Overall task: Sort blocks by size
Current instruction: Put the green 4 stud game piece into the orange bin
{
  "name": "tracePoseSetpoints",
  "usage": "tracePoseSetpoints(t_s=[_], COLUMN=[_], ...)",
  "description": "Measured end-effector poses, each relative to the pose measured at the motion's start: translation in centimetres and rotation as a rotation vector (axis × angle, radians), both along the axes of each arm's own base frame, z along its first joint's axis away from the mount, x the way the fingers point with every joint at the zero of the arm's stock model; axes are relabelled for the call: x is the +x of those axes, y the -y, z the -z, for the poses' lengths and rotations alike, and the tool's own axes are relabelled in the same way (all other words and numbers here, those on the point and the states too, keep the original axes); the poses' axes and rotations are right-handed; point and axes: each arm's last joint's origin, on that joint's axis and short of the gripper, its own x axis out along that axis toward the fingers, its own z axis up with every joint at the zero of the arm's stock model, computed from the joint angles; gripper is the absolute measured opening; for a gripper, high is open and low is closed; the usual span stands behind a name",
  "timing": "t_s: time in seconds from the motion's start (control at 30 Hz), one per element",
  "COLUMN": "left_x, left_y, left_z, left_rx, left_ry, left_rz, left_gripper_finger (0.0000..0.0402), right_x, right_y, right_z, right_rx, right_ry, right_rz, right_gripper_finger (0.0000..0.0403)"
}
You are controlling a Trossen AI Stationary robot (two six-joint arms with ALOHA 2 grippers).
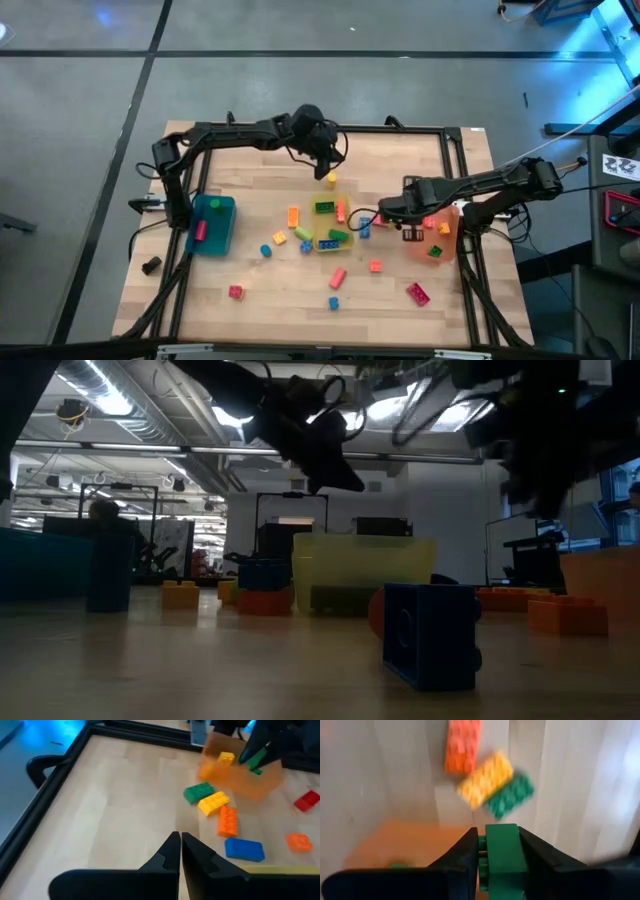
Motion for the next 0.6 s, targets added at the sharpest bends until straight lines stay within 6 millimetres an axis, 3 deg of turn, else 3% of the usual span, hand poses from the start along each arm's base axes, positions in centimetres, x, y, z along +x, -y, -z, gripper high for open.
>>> tracePoseSetpoints(t_s=[0.17,0.37,0.6], left_x=[-0.6,-1.8,-2.8], left_y=[-0.9,-2.1,-3.4], left_z=[0.3,0.9,1.1], left_rx=[-0.018,-0.056,-0.05], left_ry=[-0.037,-0.11,-0.136], left_rz=[-0.026,-0.065,-0.089], left_gripper_finger=[0.0002,0.0001,0.0001], right_x=[-1.8,-3.6,-4.6], right_y=[-1.0,-2.6,-3.3], right_z=[0.1,1.8,3.5], right_rx=[-0.042,-0.07,-0.07], right_ry=[-0.132,-0.21,-0.24], right_rz=[0.098,0.17,0.199], right_gripper_finger=[0.0111,0.0111,0.0148])
